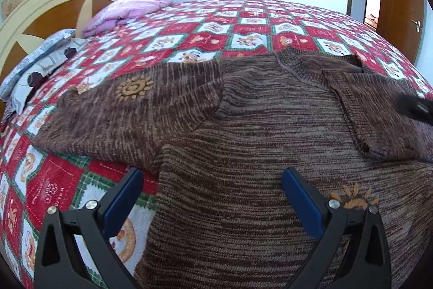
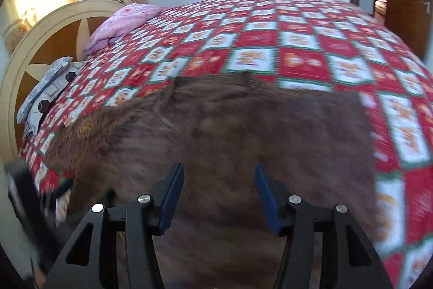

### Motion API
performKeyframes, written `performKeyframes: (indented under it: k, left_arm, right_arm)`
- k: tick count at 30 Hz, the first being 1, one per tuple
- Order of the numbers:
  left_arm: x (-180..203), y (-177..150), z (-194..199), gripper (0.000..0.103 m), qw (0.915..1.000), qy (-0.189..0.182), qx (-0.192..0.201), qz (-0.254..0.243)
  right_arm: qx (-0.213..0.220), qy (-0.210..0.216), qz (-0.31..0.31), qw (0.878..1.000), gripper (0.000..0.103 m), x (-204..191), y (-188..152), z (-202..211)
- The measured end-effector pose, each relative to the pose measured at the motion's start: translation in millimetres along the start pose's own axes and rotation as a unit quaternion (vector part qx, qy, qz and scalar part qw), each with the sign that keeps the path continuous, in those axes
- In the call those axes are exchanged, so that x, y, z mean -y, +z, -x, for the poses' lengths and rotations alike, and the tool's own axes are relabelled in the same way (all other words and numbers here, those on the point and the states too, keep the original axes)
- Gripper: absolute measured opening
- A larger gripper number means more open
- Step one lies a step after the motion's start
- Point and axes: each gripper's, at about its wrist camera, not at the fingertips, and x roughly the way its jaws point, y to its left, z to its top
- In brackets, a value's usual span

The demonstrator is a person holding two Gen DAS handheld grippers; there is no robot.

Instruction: Fold small clothes

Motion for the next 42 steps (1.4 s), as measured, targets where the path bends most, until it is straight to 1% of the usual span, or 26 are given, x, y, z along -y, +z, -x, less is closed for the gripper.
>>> performKeyframes:
  k: [2,3,4,5,8,11,12,14,16,17,20,22,24,27,29,31,34,36,37,38,39,40,41,42]
  left_arm:
    - [0.2,2.9,-1.9,0.103,0.9996,-0.023,-0.011,-0.007]
    - [1.1,4.0,-1.2,0.103,0.9994,-0.028,-0.015,-0.013]
    - [2.4,5.4,1.1,0.103,0.9994,-0.025,-0.016,-0.020]
    - [5.2,7.3,6.0,0.103,0.9992,-0.027,-0.015,-0.026]
    - [21.4,16.8,23.7,0.103,0.9977,-0.059,-0.004,-0.033]
    - [50.0,27.8,32.4,0.103,0.9941,-0.093,-0.011,-0.055]
    - [59.1,31.0,32.4,0.101,0.9930,-0.099,-0.014,-0.062]
    - [79.1,35.3,26.1,0.093,0.9912,-0.104,-0.023,-0.079]
    - [94.2,37.2,9.4,0.074,0.9898,-0.103,-0.054,-0.083]
    - [97.1,37.7,2.1,0.070,0.9890,-0.108,-0.067,-0.075]
    - [97.3,41.4,-4.7,0.046,0.9873,-0.140,-0.063,-0.041]
    - [100.4,41.9,-0.8,0.007,0.9844,-0.163,-0.056,-0.038]
    - [105.2,40.9,5.8,0.007,0.9849,-0.159,-0.046,-0.053]
    - [103.1,42.3,18.1,0.007,0.9856,-0.155,-0.027,-0.061]
    - [94.1,49.1,22.9,0.007,0.9856,-0.161,-0.016,-0.049]
    - [84.8,52.9,27.1,0.007,0.9872,-0.154,-0.007,-0.038]
    - [81.3,48.9,20.1,0.007,0.9894,-0.137,-0.015,-0.045]
    - [83.4,41.7,10.6,0.009,0.9908,-0.121,-0.022,-0.056]
    - [84.0,38.3,7.0,0.014,0.9914,-0.115,-0.026,-0.057]
    - [83.4,34.8,3.0,0.015,0.9929,-0.101,-0.029,-0.056]
    - [81.8,32.7,1.8,0.019,0.9941,-0.092,-0.026,-0.051]
    - [80.0,31.7,2.5,0.029,0.9948,-0.089,-0.022,-0.046]
    - [78.6,32.1,3.4,0.037,0.9961,-0.075,-0.019,-0.044]
    - [77.3,33.5,4.8,0.055,0.9970,-0.061,-0.016,-0.044]
  right_arm:
    - [0.012,-0.023,-0.004,1.000,0.062,22.1,-15.3,23.7]
    - [0.020,-0.033,-0.003,0.999,0.064,33.0,-23.2,34.5]
    - [0.028,-0.047,-0.003,0.998,0.066,44.1,-31.6,44.9]
    - [0.037,-0.060,-0.003,0.997,0.066,52.3,-37.8,51.6]
    - [0.065,-0.092,-0.011,0.994,0.066,69.6,-51.2,64.7]
    - [0.095,-0.087,-0.034,0.991,0.066,82.4,-60.5,73.9]
    - [0.106,-0.082,-0.040,0.990,0.066,84.4,-63.1,75.8]
    - [0.124,-0.080,-0.043,0.988,0.066,89.1,-68.3,78.3]
    - [0.125,-0.090,-0.050,0.987,0.067,94.4,-73.4,76.9]
    - [0.122,-0.089,-0.050,0.987,0.067,97.1,-75.0,74.9]
    - [0.114,-0.101,-0.049,0.987,0.067,101.8,-80.0,71.0]
    - [0.109,-0.103,-0.052,0.987,0.067,104.4,-81.3,67.6]
    - [0.110,-0.099,-0.052,0.988,0.067,103.4,-81.2,66.8]
    - [0.117,-0.102,-0.040,0.987,0.067,98.4,-83.3,68.2]
    - [0.116,-0.102,-0.036,0.987,0.067,96.6,-84.7,67.1]
    - [0.110,-0.102,-0.033,0.988,0.067,96.1,-86.2,63.9]
    - [0.091,-0.099,-0.028,0.991,0.067,93.8,-86.2,56.7]
    - [0.090,-0.092,-0.024,0.991,0.067,90.8,-84.6,56.3]
    - [0.094,-0.086,-0.021,0.992,0.067,88.6,-81.8,57.7]
    - [0.099,-0.081,-0.014,0.992,0.067,84.4,-75.2,60.3]
    - [0.105,-0.079,-0.006,0.991,0.067,79.7,-70.0,62.1]
    - [0.107,-0.075,0.007,0.991,0.067,73.8,-63.0,62.5]
    - [0.101,-0.066,0.024,0.992,0.067,67.2,-54.7,59.2]
    - [0.091,-0.050,0.036,0.994,0.067,62.2,-47.6,53.5]
